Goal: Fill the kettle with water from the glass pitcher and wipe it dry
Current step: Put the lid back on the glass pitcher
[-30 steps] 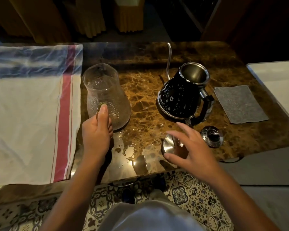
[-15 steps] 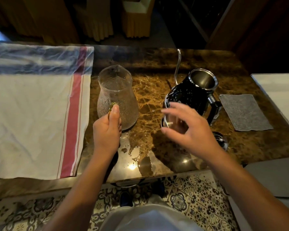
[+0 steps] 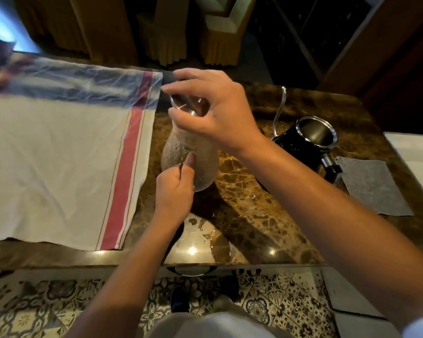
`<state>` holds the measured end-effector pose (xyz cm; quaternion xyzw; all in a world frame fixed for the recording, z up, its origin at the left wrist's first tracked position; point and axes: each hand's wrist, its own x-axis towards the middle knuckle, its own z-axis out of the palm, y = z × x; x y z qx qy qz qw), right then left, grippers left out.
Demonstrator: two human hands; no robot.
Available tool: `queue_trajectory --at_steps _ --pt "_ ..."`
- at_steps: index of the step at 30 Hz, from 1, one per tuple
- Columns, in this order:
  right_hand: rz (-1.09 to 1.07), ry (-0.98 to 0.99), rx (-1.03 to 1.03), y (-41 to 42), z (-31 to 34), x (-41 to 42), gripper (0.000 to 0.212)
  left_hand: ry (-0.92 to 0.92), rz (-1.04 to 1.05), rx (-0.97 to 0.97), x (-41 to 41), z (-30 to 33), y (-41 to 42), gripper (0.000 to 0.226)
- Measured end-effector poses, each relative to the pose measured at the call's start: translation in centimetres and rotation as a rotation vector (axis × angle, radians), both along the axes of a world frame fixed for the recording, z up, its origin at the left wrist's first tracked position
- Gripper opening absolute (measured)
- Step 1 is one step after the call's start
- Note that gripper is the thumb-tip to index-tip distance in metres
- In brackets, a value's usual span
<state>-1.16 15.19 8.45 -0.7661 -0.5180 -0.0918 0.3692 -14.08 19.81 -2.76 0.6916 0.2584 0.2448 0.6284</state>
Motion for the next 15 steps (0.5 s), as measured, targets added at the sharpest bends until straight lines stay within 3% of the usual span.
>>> queue_trajectory --at_steps 7,15 --pt "-0.047 -0.31 -0.043 1.2 -2.1 0.8 0.033 -0.062 0.012 0.039 0.2 -0.3 0.0 0.052" --pt "-0.038 -0.525 -0.061 1.0 -3.0 0.9 0.032 -0.055 0.014 0.021 0.5 -0.6 0.0 0.052"
